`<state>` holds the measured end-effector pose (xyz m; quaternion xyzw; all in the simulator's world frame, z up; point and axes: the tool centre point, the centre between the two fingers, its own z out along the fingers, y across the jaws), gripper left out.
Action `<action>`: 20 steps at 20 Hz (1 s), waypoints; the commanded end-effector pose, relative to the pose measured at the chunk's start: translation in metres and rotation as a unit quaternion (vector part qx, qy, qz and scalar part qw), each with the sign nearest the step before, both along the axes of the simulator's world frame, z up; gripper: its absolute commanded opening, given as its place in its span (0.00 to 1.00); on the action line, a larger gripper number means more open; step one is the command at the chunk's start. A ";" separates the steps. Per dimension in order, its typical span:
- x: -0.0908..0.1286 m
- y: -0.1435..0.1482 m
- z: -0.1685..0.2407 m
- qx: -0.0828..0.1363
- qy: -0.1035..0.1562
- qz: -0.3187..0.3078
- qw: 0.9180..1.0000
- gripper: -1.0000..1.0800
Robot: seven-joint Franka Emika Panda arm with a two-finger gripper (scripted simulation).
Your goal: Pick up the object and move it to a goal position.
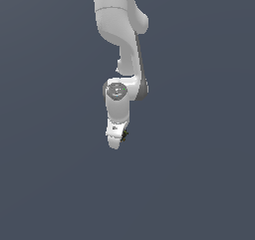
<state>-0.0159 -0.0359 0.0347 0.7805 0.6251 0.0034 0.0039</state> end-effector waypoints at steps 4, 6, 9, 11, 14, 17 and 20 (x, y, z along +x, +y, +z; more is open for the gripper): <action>0.001 0.002 0.002 -0.001 -0.002 -0.001 1.000 0.00; 0.003 0.004 0.006 -0.002 -0.006 -0.004 1.000 0.00; 0.008 0.009 0.016 -0.004 -0.014 -0.011 1.000 0.00; 0.013 0.013 0.025 -0.007 -0.023 -0.018 1.000 0.00; 0.021 0.021 0.041 -0.011 -0.038 -0.030 0.999 0.00; 0.031 0.031 0.062 -0.016 -0.056 -0.045 0.997 0.00; 0.042 0.042 0.086 -0.023 -0.078 -0.062 0.995 0.00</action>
